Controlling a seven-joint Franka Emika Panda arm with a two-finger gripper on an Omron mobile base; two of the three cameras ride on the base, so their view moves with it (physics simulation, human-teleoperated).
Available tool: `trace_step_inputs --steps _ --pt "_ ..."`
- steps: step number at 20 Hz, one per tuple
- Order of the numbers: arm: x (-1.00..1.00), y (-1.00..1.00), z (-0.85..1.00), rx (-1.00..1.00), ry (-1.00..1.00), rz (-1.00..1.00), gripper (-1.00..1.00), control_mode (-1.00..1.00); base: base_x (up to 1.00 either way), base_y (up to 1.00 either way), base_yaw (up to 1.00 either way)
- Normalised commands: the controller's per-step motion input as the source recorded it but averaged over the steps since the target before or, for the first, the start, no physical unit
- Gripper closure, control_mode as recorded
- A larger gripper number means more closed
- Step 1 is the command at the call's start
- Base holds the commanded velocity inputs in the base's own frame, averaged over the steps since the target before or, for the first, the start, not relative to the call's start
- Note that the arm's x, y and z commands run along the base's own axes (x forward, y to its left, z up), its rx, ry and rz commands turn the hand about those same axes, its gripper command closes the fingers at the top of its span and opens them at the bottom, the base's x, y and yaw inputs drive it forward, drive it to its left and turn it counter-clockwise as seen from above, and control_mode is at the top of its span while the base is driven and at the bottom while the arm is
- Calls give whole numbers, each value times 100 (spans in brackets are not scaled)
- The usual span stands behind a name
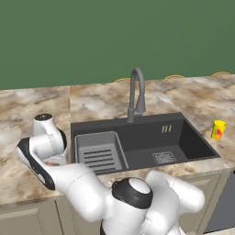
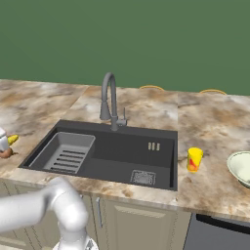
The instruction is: Remove the onion and corn from the sink. Then move the bowl and cup from the counter to the sink for washing.
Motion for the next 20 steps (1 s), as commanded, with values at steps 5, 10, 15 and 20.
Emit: trace_step_inputs --steps 5,10,15,20 --pt "-21 -31 26 1 0 0 -100 -100 0 0 0" --pt "-20 -43 24 1 0 0 -100 -100 0 0 0" --pt "-15 -43 24 0 0 0 -100 -100 0 0 0" --pt "-16 -41 22 0 0 0 -100 -100 0 0 0"
